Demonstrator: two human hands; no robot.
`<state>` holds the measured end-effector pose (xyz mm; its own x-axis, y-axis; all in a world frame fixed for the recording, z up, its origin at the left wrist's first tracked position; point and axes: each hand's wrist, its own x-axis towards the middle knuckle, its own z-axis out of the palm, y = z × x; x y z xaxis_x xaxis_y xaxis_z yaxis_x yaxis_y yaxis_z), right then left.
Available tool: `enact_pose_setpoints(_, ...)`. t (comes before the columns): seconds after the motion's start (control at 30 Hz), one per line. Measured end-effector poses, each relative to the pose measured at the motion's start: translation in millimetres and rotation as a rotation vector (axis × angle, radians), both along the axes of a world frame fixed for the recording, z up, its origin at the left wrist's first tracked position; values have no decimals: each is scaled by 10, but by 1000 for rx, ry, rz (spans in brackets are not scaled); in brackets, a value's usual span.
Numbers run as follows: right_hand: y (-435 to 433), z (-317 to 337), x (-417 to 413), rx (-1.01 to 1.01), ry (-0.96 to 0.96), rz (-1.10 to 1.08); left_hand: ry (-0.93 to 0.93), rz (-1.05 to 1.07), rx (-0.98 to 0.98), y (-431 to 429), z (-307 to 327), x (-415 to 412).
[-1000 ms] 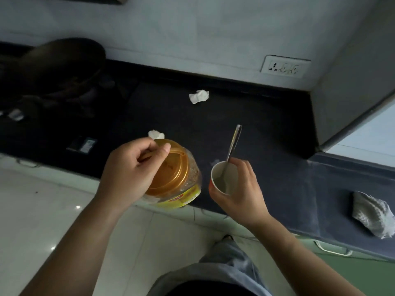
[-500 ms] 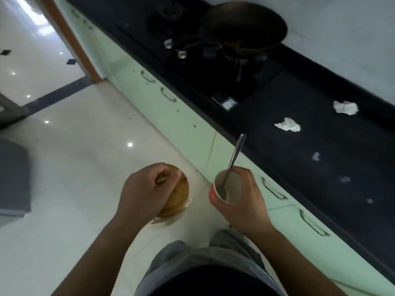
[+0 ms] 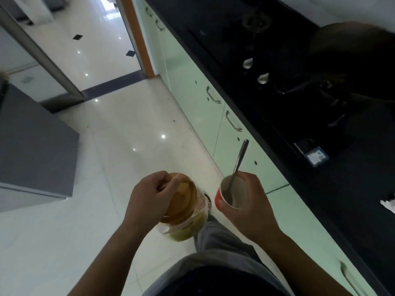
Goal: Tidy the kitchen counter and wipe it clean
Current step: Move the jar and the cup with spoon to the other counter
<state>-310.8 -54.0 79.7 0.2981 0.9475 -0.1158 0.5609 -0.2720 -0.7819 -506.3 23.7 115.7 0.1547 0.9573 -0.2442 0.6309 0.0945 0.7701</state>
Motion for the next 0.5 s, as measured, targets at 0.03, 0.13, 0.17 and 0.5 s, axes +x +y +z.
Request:
enact_pose_setpoints(0.03,254,-15,21,-27,6,13,1,-10,-11,205,1,20)
enact_pose_setpoints(0.13,1020,38,111,-106,-5,42,-24,-13,-47,791,80,77)
enact_pose_setpoints(0.17,1269,76,137,-87,-15,69,-39,-10,-39,994,118,89)
enact_pose_setpoints(0.5,3128,187,91,24,-25,183,-150,200,92,2881,335,63)
